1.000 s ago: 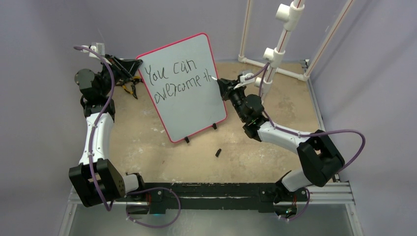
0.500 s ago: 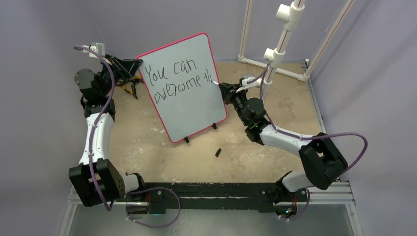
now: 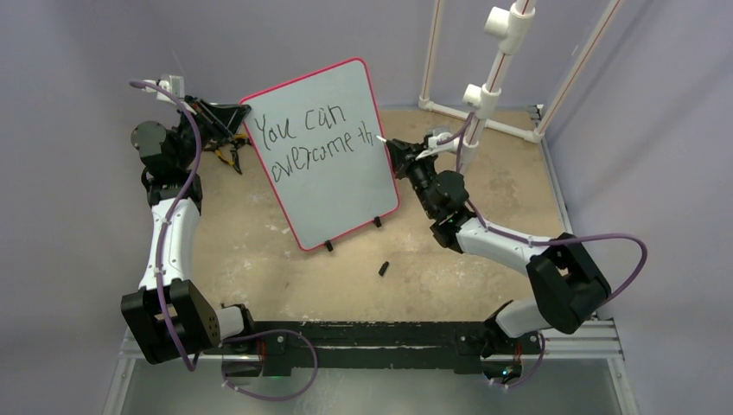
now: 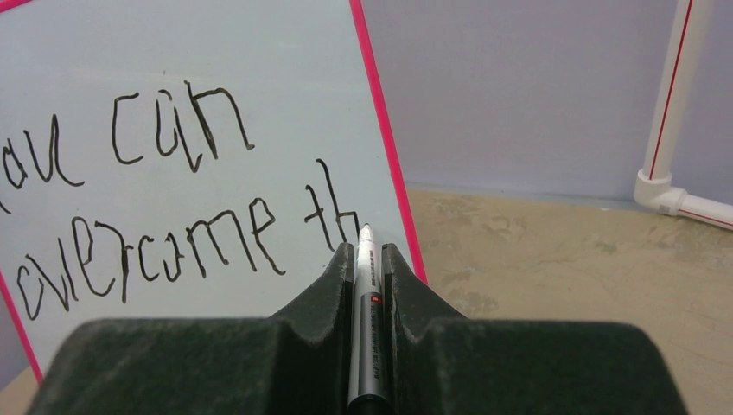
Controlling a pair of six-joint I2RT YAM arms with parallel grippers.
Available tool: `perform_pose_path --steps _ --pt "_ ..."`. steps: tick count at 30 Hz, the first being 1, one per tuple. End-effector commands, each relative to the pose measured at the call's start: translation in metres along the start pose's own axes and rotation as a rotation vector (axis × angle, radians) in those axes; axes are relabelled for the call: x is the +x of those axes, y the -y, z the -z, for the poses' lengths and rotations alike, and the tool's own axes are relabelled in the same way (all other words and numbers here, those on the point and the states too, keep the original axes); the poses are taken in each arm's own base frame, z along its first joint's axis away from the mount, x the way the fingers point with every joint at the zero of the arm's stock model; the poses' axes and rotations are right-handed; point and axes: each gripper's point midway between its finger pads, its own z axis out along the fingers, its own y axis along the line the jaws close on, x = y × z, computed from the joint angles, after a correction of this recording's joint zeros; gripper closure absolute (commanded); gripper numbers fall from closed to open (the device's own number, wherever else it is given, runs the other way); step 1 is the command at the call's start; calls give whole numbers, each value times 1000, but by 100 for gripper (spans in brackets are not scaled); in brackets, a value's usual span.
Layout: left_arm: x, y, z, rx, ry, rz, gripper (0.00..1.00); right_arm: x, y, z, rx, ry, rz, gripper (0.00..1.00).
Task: Write a sentence on the whiteboard
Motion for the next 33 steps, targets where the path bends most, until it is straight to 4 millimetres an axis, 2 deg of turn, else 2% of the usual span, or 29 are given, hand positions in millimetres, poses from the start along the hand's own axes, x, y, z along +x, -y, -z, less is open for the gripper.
perform_pose_path --steps 1,12,27,33 --pt "8 -7 1 -12 -13 6 85 -39 3 -15 41 129 -29 100" --pt "8 -7 2 -13 -14 6 85 -28 3 -21 39 104 -11 100" --pt "7 -8 2 -14 -10 7 85 14 14 0 54 -15 -27 100" --pt "6 -7 2 -13 -9 6 85 15 14 4 53 -21 -30 100"
